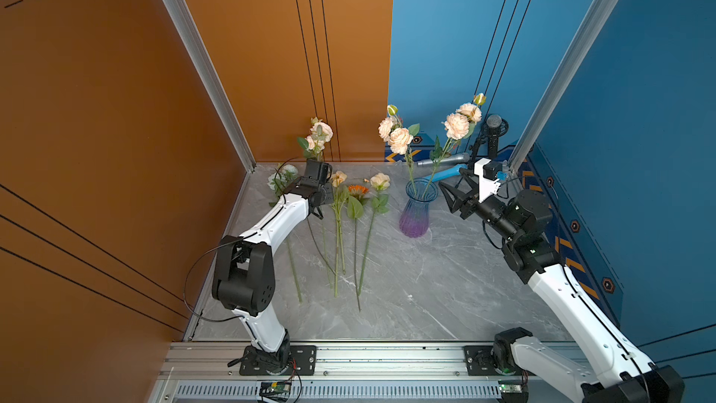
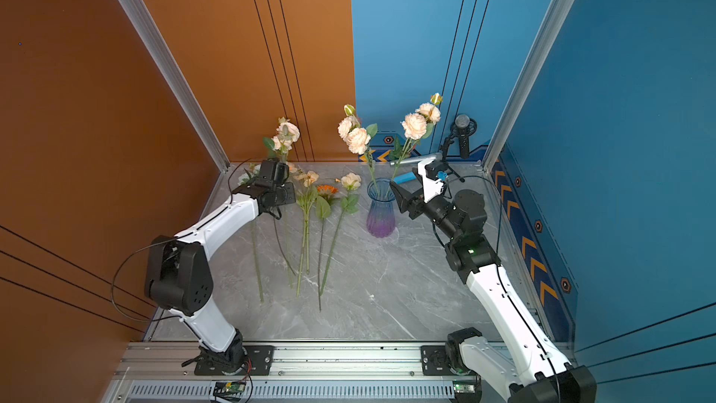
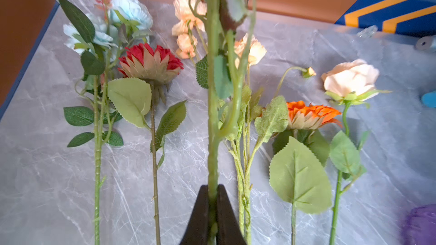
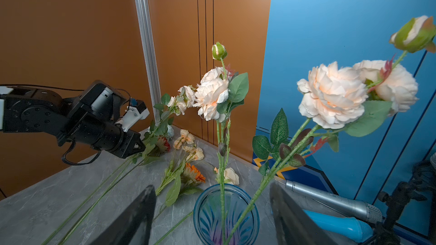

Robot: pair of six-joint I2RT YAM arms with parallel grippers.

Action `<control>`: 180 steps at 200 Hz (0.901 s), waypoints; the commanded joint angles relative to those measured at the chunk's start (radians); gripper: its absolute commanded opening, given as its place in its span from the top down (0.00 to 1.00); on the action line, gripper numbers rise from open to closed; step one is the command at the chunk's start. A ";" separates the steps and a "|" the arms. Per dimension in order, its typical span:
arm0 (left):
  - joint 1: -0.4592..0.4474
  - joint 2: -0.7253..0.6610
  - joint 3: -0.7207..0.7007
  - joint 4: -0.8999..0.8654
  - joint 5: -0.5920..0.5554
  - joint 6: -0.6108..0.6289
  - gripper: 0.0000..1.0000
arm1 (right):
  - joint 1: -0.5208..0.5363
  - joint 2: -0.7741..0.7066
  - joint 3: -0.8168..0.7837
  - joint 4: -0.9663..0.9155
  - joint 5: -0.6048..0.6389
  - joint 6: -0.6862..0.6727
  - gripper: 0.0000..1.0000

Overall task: Place the pink flowers into the vase
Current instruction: Pick up the flower at the center of the board.

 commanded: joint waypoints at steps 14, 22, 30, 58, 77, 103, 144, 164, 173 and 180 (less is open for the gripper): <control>-0.017 -0.072 -0.035 -0.012 0.015 0.044 0.95 | 0.005 0.009 -0.010 0.012 -0.008 0.016 0.23; -0.021 -0.088 -0.038 -0.012 0.022 0.050 0.95 | 0.006 0.010 -0.009 0.014 -0.008 0.016 0.23; -0.022 -0.102 -0.039 -0.012 0.031 0.057 0.95 | 0.008 0.010 -0.009 0.015 -0.008 0.018 0.23; -0.031 -0.151 -0.045 -0.011 0.060 0.079 0.95 | 0.014 0.012 -0.006 0.020 -0.010 0.019 0.23; -0.034 -0.185 -0.053 -0.009 0.075 0.083 0.95 | 0.019 0.013 -0.003 0.023 -0.012 0.021 0.23; -0.043 -0.246 -0.072 0.019 0.117 0.094 0.95 | 0.025 0.025 0.010 0.017 -0.047 0.036 0.23; -0.045 -0.356 -0.161 0.190 0.281 0.134 0.95 | 0.035 0.110 0.055 0.089 -0.248 0.176 0.23; -0.042 -0.388 -0.202 0.294 0.380 0.136 0.95 | 0.057 0.142 0.068 0.147 -0.298 0.231 0.23; -0.040 -0.409 -0.238 0.357 0.424 0.129 0.95 | 0.071 0.154 0.075 0.169 -0.312 0.252 0.23; -0.039 -0.422 -0.261 0.400 0.456 0.124 0.94 | 0.079 0.165 0.085 0.183 -0.327 0.269 0.23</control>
